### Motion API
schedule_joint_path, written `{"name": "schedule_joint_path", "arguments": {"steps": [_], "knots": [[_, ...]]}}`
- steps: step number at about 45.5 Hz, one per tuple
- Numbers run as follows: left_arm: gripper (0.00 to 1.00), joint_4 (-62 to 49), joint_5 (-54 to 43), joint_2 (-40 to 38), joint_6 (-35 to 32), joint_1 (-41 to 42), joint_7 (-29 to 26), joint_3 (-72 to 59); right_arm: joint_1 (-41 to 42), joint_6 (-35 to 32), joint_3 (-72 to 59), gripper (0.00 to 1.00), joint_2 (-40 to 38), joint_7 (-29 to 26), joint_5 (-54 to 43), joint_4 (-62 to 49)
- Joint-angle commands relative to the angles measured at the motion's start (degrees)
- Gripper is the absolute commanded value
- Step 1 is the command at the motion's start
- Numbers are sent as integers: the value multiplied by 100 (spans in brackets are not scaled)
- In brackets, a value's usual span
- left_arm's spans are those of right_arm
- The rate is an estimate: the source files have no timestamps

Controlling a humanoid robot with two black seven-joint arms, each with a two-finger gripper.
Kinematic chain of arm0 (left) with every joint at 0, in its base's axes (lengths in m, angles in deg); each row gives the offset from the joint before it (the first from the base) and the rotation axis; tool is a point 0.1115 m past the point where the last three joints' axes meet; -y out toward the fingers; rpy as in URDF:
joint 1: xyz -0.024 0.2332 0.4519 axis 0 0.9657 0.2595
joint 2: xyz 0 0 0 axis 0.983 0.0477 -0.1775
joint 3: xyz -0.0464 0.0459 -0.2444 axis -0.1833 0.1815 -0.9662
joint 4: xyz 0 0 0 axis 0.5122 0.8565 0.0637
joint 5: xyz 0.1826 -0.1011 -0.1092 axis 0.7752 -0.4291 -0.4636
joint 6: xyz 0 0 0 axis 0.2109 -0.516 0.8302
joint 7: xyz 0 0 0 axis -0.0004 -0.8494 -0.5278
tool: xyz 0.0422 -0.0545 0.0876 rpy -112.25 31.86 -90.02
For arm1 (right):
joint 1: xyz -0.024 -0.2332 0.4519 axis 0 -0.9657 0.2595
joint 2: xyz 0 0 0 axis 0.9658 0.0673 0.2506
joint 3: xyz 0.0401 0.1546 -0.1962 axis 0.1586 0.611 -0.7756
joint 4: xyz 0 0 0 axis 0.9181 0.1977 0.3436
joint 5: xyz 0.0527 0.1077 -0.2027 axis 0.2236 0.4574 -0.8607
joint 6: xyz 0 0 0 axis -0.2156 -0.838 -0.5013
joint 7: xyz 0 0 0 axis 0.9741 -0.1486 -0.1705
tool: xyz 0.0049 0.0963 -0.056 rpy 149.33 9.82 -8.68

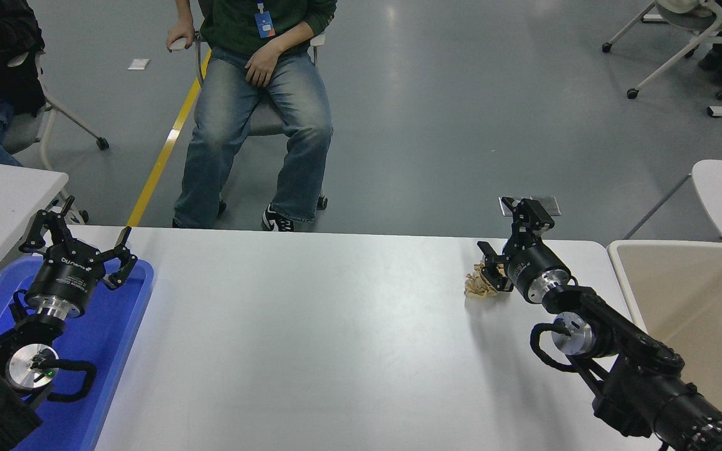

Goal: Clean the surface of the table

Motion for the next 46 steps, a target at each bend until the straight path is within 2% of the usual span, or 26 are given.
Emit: {"name": "schedule_joint_path", "arguments": {"steps": [1,13,23,40,45,46], "knots": [[100,0,0,0,0,0,0,-4,120,-19,-563,100,-254,-14,-66,73],[100,0,0,0,0,0,0,-4,893,174,-2751,100,-1019,-6,-66,72],[100,0,0,0,0,0,0,-4,1684,209,-4395,100,-1318,-58,-57,336],[100,0,0,0,0,0,0,-4,2713,209,-5917,100,-1239,-1165,-22,205],[100,0,0,0,0,0,0,-4,2757,192,-6110,100,-1169,-1631,-48,64],[100,0,0,0,0,0,0,-4,2766,165,-6206,100,-1160,-1867,-48,46]]}}
